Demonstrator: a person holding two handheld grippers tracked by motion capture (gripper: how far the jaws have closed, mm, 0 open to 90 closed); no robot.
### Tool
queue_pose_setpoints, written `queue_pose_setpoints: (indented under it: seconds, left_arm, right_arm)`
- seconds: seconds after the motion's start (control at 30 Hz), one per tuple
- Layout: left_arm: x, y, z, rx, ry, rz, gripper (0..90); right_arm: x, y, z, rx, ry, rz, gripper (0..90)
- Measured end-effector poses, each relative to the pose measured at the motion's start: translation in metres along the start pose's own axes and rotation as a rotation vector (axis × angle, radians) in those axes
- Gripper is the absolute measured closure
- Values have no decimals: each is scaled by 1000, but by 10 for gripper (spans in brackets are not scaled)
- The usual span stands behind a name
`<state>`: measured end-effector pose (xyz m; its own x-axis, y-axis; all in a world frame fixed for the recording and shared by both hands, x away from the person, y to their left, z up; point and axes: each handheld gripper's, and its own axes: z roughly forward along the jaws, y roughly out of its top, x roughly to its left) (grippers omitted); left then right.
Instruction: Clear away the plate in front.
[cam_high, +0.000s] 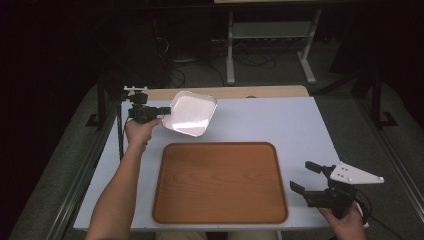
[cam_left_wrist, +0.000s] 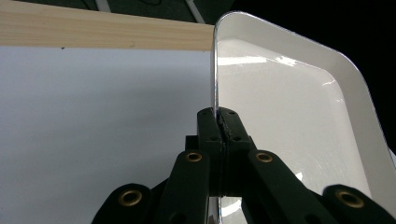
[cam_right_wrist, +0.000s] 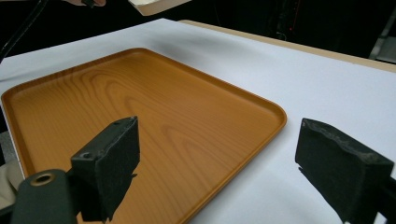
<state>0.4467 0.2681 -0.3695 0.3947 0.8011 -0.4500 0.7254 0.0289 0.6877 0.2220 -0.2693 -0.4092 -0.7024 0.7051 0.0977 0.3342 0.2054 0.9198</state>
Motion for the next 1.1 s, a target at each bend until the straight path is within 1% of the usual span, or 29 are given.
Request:
queue_pose_setpoints:
  seconds: [0.07, 0.37, 0.67, 0.73, 0.9, 0.97, 1.1]
  left_arm:
    - [-1, -2, -2, -4, -2, -2, 894]
    - [-5, -9, -13, -4, -21, 15, 894]
    - [-10, -16, -25, -19, -38, 22, 894]
    - [-11, -18, -28, -19, -38, 29, 894]
    - [-11, -22, -35, -27, -43, 26, 894]
    - [-11, -24, -39, -25, -36, 33, 894]
    - [-11, -26, -45, -30, -40, 39, 894]
  right_arm:
    - [0, 0, 0, 2, 0, 0, 131]
    - [0, 0, 0, 1, -2, 0, 131]
    - [2, 1, 0, 5, 0, -5, 131]
    - [2, 1, 1, 6, 0, -4, 131]
    - [3, 1, 1, 5, 1, -7, 131]
    - [3, 1, 1, 7, 1, -8, 131]
    - [4, 1, 1, 8, 0, -10, 131]
